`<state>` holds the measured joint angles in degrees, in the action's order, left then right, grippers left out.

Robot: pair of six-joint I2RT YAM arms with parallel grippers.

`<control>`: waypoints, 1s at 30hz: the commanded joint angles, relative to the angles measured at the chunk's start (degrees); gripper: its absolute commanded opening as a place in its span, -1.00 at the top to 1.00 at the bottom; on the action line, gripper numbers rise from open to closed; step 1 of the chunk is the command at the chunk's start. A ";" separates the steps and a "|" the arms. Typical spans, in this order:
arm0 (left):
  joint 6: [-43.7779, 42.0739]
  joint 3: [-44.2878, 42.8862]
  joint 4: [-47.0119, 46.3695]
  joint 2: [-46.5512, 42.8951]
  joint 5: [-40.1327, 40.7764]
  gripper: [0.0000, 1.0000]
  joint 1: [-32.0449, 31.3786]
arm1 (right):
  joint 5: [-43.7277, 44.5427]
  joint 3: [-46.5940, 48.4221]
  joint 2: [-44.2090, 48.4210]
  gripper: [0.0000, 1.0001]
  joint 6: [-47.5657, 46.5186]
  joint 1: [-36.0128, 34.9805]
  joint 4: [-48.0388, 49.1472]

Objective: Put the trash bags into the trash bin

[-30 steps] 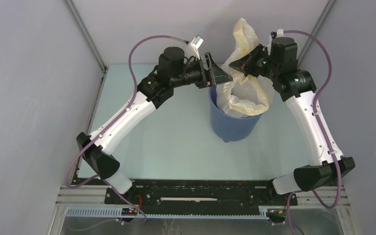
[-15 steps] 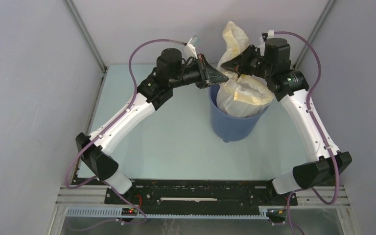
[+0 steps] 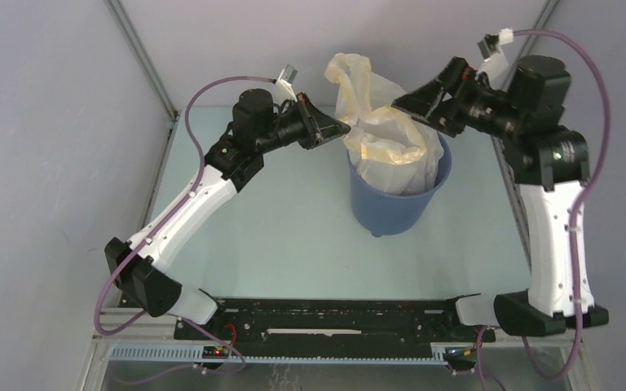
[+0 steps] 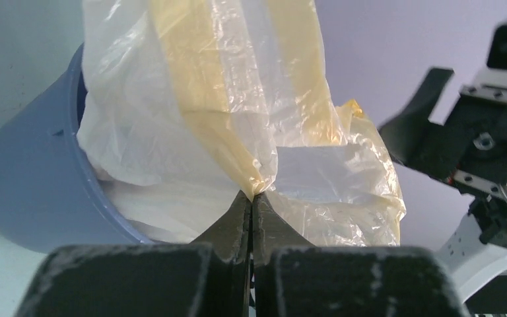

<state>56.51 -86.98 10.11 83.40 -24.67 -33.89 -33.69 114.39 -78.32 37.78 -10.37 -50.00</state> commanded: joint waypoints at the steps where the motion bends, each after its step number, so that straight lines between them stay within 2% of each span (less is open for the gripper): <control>1: 1.27 -1.06 -3.53 -1.31 -1.07 0.99 0.34 | -1.51 -0.21 8.25 -0.85 -5.82 5.14 -4.95; 5: 1.15 -1.01 -3.60 -1.59 -1.54 1.00 0.69 | -0.23 -11.70 14.93 -0.77 -5.60 18.34 -4.26; 7: 1.34 -0.80 -3.72 -1.37 -2.67 0.99 0.67 | -0.02 -15.17 14.65 -0.71 -5.54 20.98 -4.61; 12: 2.07 1.22 -4.16 -2.12 -3.79 0.99 -0.02 | -0.78 -20.64 11.57 -0.60 -1.52 21.30 -1.15; 15: 0.63 1.98 -3.55 -2.53 -3.71 0.99 -1.76 | -2.29 -19.65 9.30 -0.59 -0.63 21.59 0.98; 21: -4.73 -1.58 2.43 -1.06 -2.32 0.99 -4.33 | -2.53 -11.48 6.83 -0.69 -4.00 17.99 2.40; 24: -5.01 -1.66 2.45 -1.04 -2.15 0.99 -4.59 | -0.62 -11.68 5.55 -0.76 -4.27 15.36 3.60; 30: -6.42 -1.83 3.39 -0.89 -2.76 0.99 -5.76 | -1.38 -14.52 0.18 -0.75 1.43 14.37 11.52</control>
<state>52.93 -86.13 12.88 83.22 -26.79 -38.74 -35.05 100.84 -73.63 36.25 4.84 -44.86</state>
